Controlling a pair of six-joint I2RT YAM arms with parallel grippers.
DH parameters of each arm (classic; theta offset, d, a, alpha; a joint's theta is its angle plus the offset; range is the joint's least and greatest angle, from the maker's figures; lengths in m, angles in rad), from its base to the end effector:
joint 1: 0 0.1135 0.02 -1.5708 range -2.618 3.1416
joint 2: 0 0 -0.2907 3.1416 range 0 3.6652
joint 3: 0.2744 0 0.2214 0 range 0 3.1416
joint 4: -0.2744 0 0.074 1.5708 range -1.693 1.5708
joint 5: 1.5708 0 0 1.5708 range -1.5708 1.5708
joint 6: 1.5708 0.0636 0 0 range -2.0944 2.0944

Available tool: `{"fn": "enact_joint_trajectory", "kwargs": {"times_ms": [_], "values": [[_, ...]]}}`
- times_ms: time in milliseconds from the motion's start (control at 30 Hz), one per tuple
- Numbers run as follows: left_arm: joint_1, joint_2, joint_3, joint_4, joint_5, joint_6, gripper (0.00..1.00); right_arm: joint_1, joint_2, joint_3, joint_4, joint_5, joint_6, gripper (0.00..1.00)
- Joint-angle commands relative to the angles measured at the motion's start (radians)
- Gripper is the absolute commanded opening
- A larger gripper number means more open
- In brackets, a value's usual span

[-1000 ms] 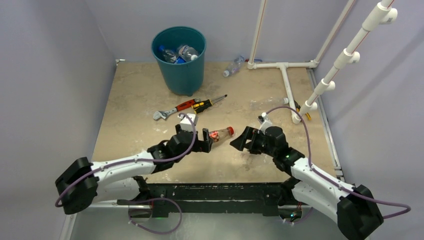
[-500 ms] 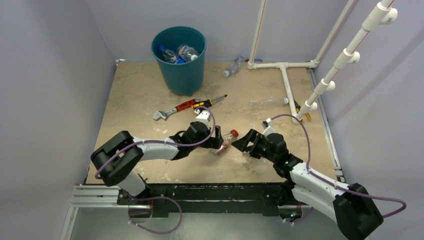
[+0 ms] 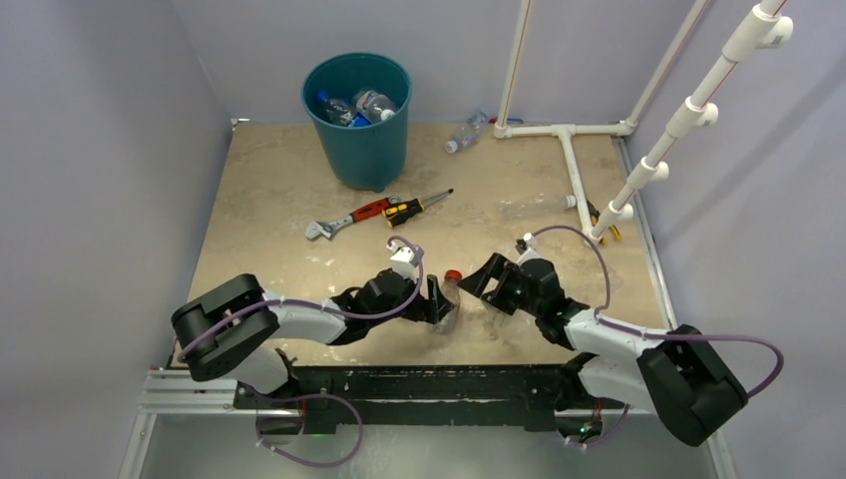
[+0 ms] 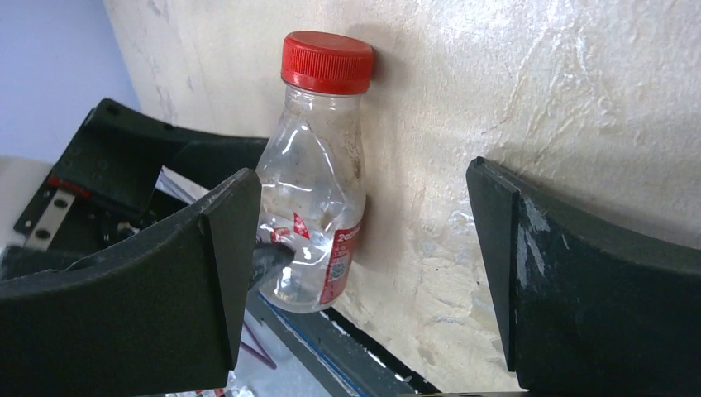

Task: Put the plastic bottles in the bin
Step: Pick up the plastic bottle at the center of the board.

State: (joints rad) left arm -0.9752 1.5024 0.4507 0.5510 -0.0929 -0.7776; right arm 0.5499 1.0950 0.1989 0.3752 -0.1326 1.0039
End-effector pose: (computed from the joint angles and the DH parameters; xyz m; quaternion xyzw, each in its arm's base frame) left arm 0.1611 -0.2272 0.1823 0.0612 0.8575 -0.3658 0.3566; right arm 0.1539 0.1042 0.1748 0.1620 0.8488 0.3915 0.3164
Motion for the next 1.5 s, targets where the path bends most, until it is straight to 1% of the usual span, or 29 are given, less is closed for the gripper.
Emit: {"fn": "enact_joint_trajectory", "kwargs": {"times_ms": [0,133,233,300,333,400,533,667,767,867,1067,1100,1233,1333,1467], "values": [[-0.026,-0.070,-0.040,0.117,-0.016,-0.037,0.81,0.011,0.026,0.046,0.028,-0.017,-0.015,0.93],[-0.026,-0.171,-0.056,0.096,-0.020,-0.027,0.88,0.021,-0.058,0.033,-0.047,-0.003,-0.041,0.94],[-0.027,-0.282,-0.046,0.007,-0.052,-0.014,0.93,0.027,-0.124,0.051,-0.145,-0.011,-0.089,0.94],[-0.027,-0.365,-0.052,-0.049,-0.080,-0.016,0.99,0.038,-0.152,0.078,-0.208,-0.021,-0.126,0.95],[-0.026,-0.408,-0.059,-0.078,-0.097,-0.022,0.99,0.045,-0.158,0.097,-0.239,-0.029,-0.144,0.94],[-0.028,-0.512,-0.082,-0.138,-0.139,-0.038,0.99,0.068,-0.149,0.139,-0.282,-0.034,-0.179,0.93],[-0.033,-0.730,-0.151,-0.268,-0.227,-0.093,0.99,0.155,-0.084,0.218,-0.352,0.044,-0.195,0.93],[-0.036,-0.873,-0.185,-0.383,-0.271,-0.124,0.99,0.242,0.001,0.290,-0.366,0.104,-0.165,0.96],[-0.037,-0.939,-0.184,-0.470,-0.295,-0.140,0.99,0.299,0.060,0.338,-0.402,0.179,-0.110,0.97],[-0.037,-0.992,-0.183,-0.515,-0.305,-0.148,0.99,0.338,0.120,0.360,-0.405,0.206,-0.066,0.97],[-0.037,-1.041,-0.176,-0.548,-0.316,-0.146,0.99,0.353,0.280,0.447,-0.401,0.225,-0.047,0.98],[-0.037,-1.047,-0.176,-0.580,-0.314,-0.149,0.99,0.352,0.303,0.454,-0.389,0.226,-0.040,0.98],[-0.037,-1.082,-0.171,-0.623,-0.318,-0.148,0.99,0.355,0.380,0.472,-0.380,0.243,-0.024,0.95],[-0.038,-1.114,-0.163,-0.660,-0.330,-0.145,0.99,0.357,0.405,0.470,-0.381,0.250,-0.025,0.90],[-0.037,-1.156,-0.148,-0.705,-0.348,-0.137,0.99,0.363,0.383,0.458,-0.349,0.261,-0.046,0.75]]}}
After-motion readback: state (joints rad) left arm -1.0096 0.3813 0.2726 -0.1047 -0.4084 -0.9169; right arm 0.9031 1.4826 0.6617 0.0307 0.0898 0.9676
